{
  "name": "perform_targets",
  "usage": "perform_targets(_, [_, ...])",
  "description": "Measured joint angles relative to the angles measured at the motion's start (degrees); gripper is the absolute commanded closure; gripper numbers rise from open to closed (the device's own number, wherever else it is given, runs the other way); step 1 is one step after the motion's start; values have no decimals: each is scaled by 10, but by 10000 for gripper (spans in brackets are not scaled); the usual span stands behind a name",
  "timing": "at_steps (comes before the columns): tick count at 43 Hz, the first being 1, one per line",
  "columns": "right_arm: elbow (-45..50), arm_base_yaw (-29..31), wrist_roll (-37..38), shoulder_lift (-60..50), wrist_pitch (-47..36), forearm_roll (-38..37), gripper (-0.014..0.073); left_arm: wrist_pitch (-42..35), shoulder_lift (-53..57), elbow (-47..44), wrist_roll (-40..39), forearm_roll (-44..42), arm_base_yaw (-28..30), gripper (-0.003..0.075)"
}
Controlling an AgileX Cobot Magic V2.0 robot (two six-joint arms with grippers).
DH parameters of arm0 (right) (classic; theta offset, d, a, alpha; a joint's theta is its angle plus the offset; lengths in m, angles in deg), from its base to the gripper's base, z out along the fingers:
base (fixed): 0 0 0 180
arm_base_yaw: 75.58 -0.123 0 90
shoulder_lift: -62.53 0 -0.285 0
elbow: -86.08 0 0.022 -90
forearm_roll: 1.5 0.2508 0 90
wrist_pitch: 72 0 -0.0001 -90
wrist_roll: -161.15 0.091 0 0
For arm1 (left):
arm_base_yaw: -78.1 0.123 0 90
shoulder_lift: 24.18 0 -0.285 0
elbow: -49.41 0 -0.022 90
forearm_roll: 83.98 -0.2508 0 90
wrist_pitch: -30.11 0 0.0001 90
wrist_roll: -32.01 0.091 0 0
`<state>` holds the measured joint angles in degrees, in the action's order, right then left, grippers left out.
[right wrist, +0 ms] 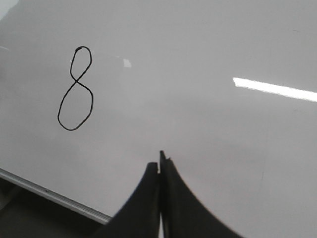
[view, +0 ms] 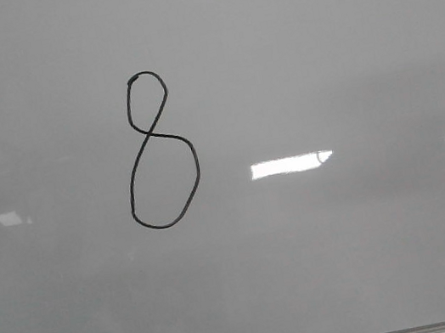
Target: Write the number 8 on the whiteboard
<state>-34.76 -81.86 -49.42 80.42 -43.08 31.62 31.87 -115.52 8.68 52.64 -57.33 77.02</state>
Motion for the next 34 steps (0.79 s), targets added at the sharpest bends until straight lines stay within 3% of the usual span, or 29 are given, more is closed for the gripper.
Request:
perform_targets(10, [0, 0, 0, 0, 0, 0, 663, 42, 65, 0, 0, -10, 0, 288])
perform_targets(19, [0, 0, 0, 0, 0, 0, 663, 96, 193, -4, 0, -25, 0, 344])
perform_targets(34, [0, 0, 0, 0, 0, 0, 663, 141, 465, -98, 0, -28, 0, 730])
